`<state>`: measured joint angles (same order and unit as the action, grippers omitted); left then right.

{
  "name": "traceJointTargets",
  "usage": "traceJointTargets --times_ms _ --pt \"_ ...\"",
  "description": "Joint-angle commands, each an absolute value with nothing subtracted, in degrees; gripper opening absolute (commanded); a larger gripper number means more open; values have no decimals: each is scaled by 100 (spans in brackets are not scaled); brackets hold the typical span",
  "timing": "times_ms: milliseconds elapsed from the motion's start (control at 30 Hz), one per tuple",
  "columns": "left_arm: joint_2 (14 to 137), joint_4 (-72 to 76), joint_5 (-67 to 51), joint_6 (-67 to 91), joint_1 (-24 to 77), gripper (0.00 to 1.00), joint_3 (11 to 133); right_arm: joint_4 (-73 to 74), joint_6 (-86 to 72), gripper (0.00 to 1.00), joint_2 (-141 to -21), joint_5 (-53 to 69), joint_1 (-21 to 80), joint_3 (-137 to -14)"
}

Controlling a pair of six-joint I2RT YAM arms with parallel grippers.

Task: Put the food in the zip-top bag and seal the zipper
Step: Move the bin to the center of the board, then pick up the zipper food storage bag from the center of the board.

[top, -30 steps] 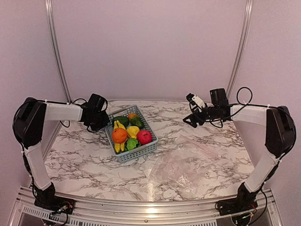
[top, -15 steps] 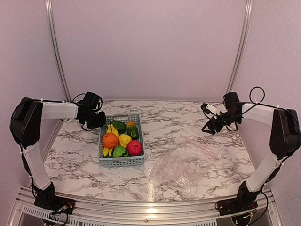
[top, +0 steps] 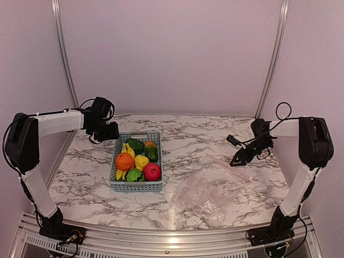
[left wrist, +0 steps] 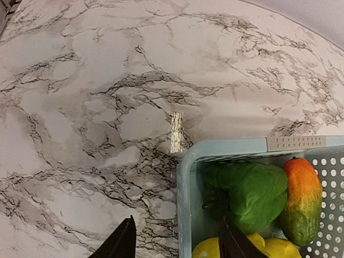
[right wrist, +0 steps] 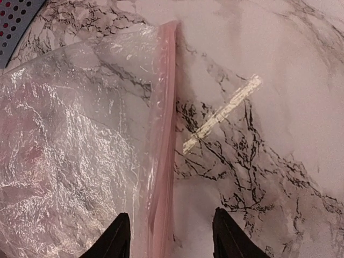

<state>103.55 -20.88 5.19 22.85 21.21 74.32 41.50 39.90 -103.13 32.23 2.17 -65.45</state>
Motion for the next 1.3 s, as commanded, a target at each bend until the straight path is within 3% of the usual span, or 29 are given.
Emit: traceJointTargets --times_ms 0,333,467,567,933,1067,1267 --pt "9586 -2421 825 2252 2123 55 7607 4677 4175 48 -10500 3681 215 -6820" --pt "8798 -2351 454 2536 2287 55 7554 4982 4279 29 -10940 4042 228 -6946" --pt "8737 -2403 442 2522 2474 55 7596 5138 4297 16 -11044 4242 237 -7075" --pt "8723 -2447 441 2559 2582 55 7628 5313 4315 0 -11031 4338 234 -7270" --pt "8700 -2161 321 2748 3242 53 7707 4585 3497 0 -9237 2611 389 -9103" --pt "8677 -1783 199 2862 3447 52 7505 3457 3760 0 -8431 1389 844 -8537" --pt "8826 -1369 28 2974 3713 49 7247 2995 4161 0 -7909 764 2073 -7191"
